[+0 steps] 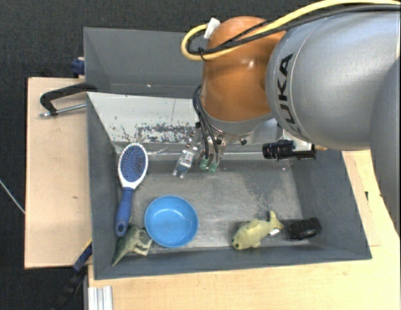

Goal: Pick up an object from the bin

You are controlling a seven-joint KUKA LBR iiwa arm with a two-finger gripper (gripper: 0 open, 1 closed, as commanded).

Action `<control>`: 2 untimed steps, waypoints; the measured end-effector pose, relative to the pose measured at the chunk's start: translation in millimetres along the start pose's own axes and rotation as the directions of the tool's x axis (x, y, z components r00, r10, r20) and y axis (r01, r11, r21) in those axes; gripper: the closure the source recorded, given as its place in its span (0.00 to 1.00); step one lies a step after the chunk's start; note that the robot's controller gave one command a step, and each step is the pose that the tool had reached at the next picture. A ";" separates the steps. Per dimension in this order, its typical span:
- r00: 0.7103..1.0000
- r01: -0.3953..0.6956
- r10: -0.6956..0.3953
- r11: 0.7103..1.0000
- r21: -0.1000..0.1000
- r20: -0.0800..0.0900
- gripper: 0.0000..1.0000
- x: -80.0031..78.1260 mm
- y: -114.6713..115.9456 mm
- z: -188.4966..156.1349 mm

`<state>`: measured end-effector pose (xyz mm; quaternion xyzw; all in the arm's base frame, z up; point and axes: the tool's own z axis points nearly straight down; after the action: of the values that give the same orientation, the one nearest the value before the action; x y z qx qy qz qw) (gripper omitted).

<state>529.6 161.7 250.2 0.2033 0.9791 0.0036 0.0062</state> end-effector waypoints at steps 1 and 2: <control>0.985 -0.169 0.169 0.985 0.015 -0.014 1.00 13.8 -0.9 82.4; 0.980 -0.200 0.200 0.980 0.013 -0.010 1.00 0.0 -11.1 96.8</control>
Offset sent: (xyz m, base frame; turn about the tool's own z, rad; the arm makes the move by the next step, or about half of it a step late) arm -0.0109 0.0047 -0.0811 0.1717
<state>526.5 151.9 153.3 0.3007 0.9537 -0.0006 -0.0011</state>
